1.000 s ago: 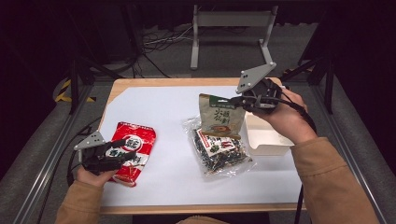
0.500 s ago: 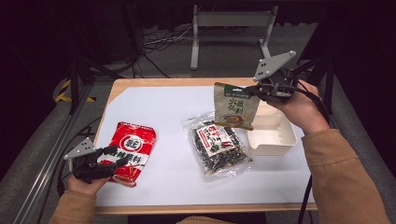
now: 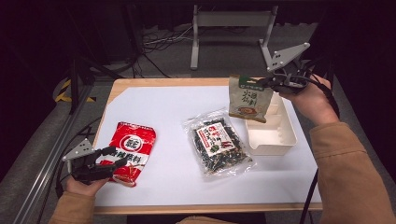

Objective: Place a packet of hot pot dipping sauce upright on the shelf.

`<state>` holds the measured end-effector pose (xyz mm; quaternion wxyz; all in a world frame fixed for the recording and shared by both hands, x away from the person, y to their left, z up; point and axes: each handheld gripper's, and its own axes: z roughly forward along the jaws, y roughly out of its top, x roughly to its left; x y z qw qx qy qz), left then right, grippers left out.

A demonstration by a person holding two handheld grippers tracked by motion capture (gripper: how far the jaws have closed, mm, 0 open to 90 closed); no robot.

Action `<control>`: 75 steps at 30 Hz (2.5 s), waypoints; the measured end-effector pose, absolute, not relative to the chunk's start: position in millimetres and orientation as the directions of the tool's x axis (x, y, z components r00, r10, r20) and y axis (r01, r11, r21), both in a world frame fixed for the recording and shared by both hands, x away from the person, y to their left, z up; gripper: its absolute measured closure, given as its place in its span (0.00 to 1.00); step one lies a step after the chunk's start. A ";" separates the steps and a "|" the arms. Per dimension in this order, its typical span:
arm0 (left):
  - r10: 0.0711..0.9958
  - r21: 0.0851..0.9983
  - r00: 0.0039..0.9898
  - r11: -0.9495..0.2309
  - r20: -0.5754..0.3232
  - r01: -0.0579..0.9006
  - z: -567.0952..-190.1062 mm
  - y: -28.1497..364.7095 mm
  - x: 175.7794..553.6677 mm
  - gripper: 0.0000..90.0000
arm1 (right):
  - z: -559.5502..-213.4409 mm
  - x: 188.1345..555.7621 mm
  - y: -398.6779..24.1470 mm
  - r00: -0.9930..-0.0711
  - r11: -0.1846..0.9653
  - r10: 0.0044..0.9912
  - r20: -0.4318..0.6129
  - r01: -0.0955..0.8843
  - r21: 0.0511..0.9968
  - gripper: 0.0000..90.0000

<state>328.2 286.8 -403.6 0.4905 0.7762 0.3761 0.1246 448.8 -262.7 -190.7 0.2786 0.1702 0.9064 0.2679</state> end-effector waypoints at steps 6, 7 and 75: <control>0.701 0.855 0.691 -0.239 -0.176 0.461 -403.9 285.7 329.9 0.32 | -191.3 461.2 -275.5 -0.776 0.798 0.469 -0.421 0.168 0.578 1.00; 0.700 0.853 0.691 -0.239 -0.179 0.464 -403.7 285.7 329.9 0.32 | -191.6 463.9 -278.0 -0.768 0.794 0.481 -0.422 0.178 0.581 1.00; 0.685 0.852 0.704 -0.243 -0.187 0.463 -404.9 280.6 341.0 0.32 | -250.5 523.1 -309.0 -0.702 0.788 0.557 -0.445 0.277 0.549 1.00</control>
